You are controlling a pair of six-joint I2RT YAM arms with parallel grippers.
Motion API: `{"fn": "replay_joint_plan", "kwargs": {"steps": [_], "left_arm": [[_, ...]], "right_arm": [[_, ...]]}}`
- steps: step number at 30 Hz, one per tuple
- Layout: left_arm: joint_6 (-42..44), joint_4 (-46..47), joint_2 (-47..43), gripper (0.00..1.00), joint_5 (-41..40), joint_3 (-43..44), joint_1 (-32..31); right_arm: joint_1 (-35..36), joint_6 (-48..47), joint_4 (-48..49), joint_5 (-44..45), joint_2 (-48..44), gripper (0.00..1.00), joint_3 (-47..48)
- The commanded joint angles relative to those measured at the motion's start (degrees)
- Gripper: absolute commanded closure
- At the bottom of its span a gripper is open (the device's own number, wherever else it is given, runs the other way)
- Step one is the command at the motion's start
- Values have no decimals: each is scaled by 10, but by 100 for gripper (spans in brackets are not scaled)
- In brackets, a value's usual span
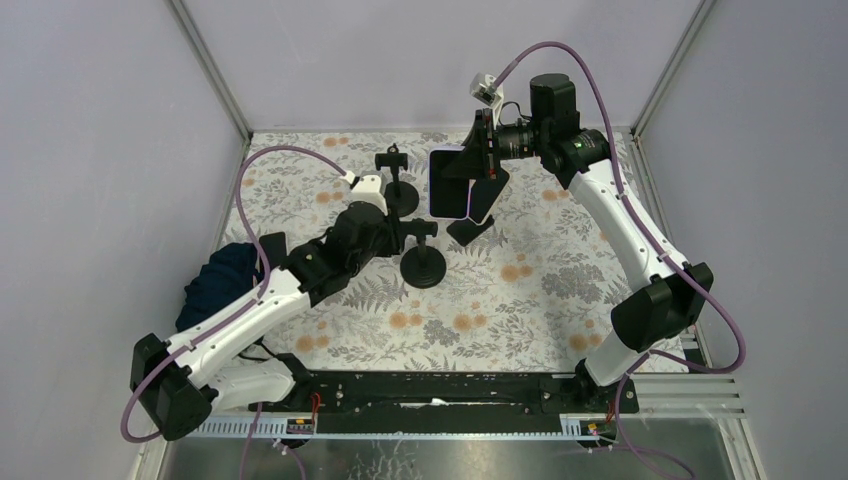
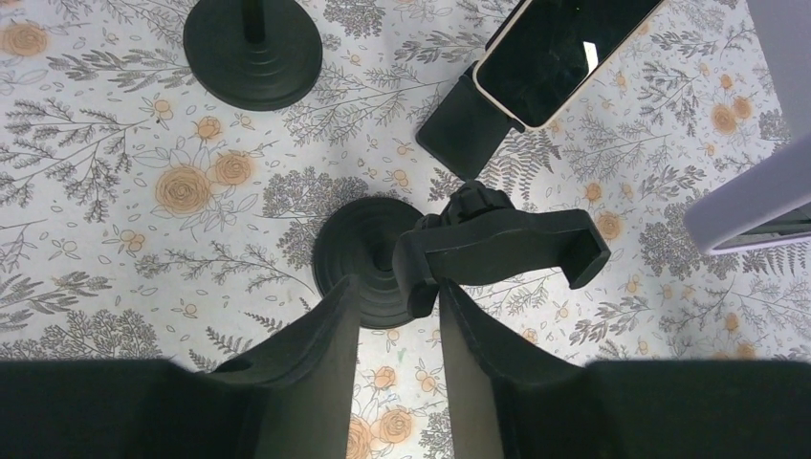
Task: Place the phone on the phone stand
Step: Install the phone on the phone stand.
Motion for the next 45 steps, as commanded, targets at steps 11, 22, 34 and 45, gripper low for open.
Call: {"fn": "replay_joint_plan", "kwargs": {"steps": [11,22,34,45], "left_arm": [[22,15,12,67,-5,21,-2],[30,25,9,66,-2,26,-2],[33,28,1,73,1,20,-2],[37,27,14,74,2,13,-2]], "right_arm": [[6,9,31,-11,-16,100,13],[6,10,31,-14,-15,100,11],[6,10,32,-15,-16,100,10],[8,11,31,-20,-14,100,8]]}}
